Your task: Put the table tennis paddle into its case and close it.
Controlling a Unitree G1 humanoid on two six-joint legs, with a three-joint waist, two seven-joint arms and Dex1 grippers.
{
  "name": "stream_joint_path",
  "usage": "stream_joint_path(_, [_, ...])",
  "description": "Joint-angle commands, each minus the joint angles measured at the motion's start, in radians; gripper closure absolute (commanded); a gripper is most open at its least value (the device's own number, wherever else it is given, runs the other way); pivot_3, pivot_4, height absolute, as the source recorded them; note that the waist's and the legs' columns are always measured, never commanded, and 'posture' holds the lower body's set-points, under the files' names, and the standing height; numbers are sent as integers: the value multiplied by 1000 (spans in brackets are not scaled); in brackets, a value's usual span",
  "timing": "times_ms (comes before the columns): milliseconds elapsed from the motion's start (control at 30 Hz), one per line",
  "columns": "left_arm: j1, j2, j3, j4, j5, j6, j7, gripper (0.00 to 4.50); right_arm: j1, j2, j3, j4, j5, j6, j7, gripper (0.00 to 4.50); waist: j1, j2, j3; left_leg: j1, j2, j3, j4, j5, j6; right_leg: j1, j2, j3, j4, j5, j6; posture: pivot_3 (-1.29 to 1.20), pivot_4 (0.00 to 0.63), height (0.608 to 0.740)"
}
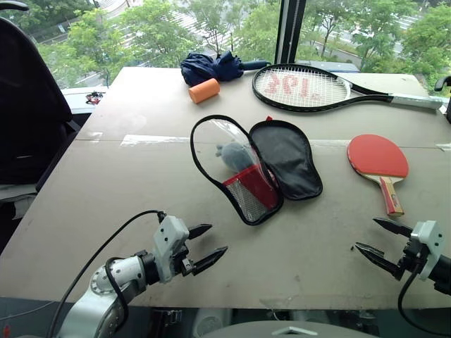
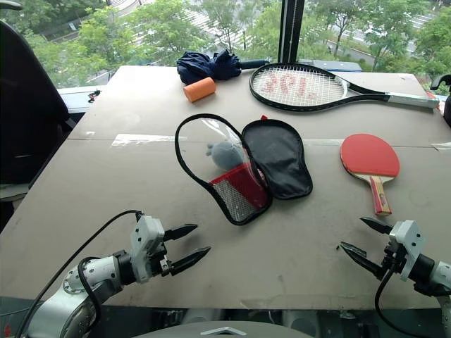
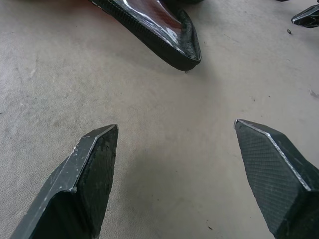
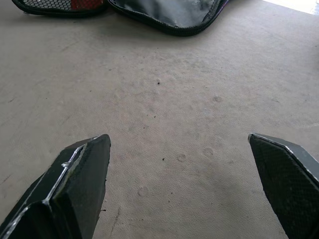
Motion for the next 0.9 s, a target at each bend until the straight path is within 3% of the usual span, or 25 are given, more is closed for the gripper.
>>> stream_joint_path(33, [-1, -10, 17, -30, -13, -6, 10, 738, -11, -11, -18, -6, 3, -2, 11, 0, 0, 0, 0, 0, 0, 0, 0, 0, 0, 0, 0, 0, 0, 0, 0, 0, 150, 740])
stream_joint_path(900, [-48, 0, 75, -38, -103, -3, -54, 738, -61, 22, 27, -67, -14, 18, -12, 0, -1, 0, 0, 0, 0, 0, 0, 0, 0, 0, 1, 0, 1, 0, 0, 0, 150, 740])
